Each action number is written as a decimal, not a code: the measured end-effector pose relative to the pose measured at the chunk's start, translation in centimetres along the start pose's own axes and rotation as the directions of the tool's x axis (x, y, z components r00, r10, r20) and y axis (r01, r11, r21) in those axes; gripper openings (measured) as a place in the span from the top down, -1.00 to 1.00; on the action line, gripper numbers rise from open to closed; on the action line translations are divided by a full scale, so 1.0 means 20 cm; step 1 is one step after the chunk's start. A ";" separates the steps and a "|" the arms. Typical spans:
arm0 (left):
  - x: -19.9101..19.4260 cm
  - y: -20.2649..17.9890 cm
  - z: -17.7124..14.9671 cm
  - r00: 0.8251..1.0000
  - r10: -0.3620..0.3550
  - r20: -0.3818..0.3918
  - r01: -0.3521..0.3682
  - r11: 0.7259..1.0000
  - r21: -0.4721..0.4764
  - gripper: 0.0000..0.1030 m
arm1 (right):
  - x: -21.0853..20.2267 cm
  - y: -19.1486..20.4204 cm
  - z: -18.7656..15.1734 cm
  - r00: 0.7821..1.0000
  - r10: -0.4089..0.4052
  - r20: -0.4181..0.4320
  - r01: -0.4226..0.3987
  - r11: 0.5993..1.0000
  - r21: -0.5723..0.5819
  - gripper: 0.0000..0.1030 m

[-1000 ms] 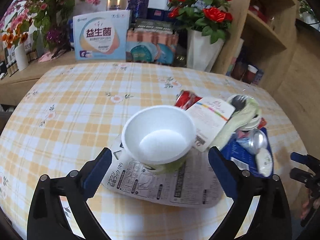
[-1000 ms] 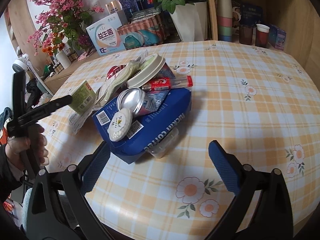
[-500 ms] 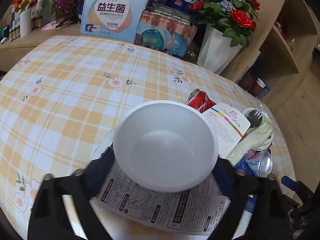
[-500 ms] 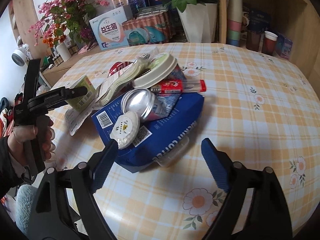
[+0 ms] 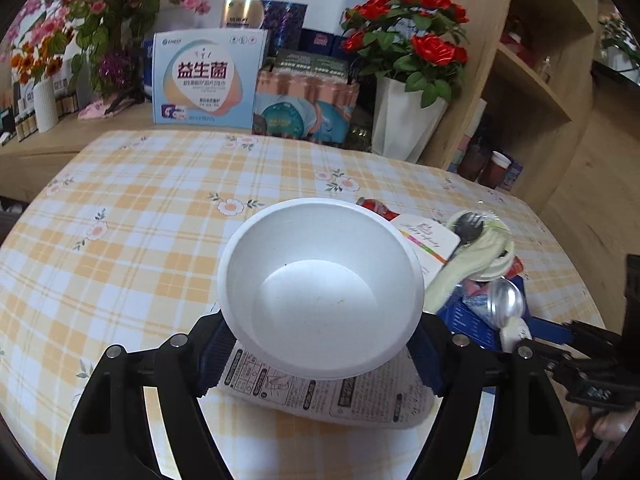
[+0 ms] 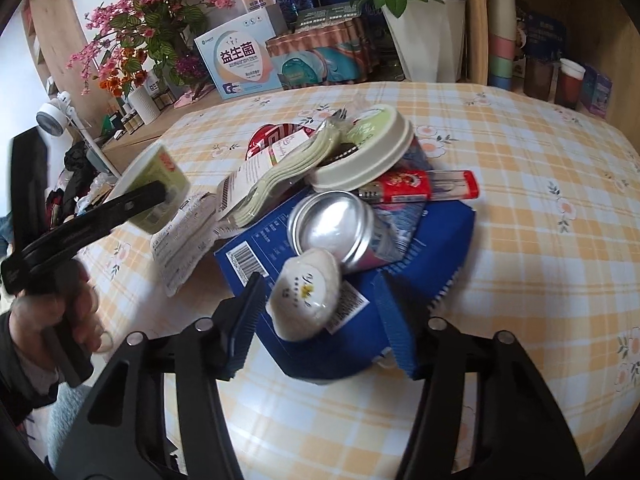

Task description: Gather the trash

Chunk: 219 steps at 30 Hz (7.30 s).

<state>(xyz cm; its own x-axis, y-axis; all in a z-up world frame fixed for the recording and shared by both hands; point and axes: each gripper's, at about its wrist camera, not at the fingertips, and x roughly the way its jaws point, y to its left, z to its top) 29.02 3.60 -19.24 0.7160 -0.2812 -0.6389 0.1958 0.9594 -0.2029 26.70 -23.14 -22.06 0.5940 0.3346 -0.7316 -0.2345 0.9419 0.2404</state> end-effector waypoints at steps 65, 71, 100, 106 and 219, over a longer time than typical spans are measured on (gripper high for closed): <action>-0.91 -0.44 -0.44 0.988 -0.150 -0.027 0.152 0.984 0.096 -0.44 | -0.75 0.11 -0.20 0.977 0.085 0.195 -0.084 0.996 -0.016 0.63; -1.01 -0.52 -0.56 0.980 -0.177 -0.087 0.186 0.975 0.118 -0.44 | -0.92 0.13 -0.29 0.969 0.102 0.226 -0.100 0.995 -0.020 0.63; -1.38 -0.33 -0.52 0.992 0.029 0.124 -0.032 0.999 0.028 -0.89 | -1.18 0.27 -0.55 0.979 0.107 0.175 -0.087 0.989 -0.122 0.64; -1.40 -0.24 -0.51 0.977 0.123 0.171 -0.123 0.992 -0.011 -0.89 | -1.12 0.28 -0.61 0.987 0.107 0.121 -0.092 0.988 -0.123 0.64; 0.22 -0.21 -0.29 0.982 0.132 -0.132 -0.034 0.821 0.570 -0.55 | -0.38 -0.25 -0.12 0.977 -0.211 0.034 0.210 0.977 0.039 -0.89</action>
<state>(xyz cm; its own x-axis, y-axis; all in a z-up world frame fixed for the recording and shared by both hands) 27.42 -1.86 -25.46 0.6412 -0.1523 -0.7521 0.5181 0.8089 0.2779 21.55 -30.34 -19.29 0.6561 0.1289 -0.7435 -0.0744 0.9915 0.1063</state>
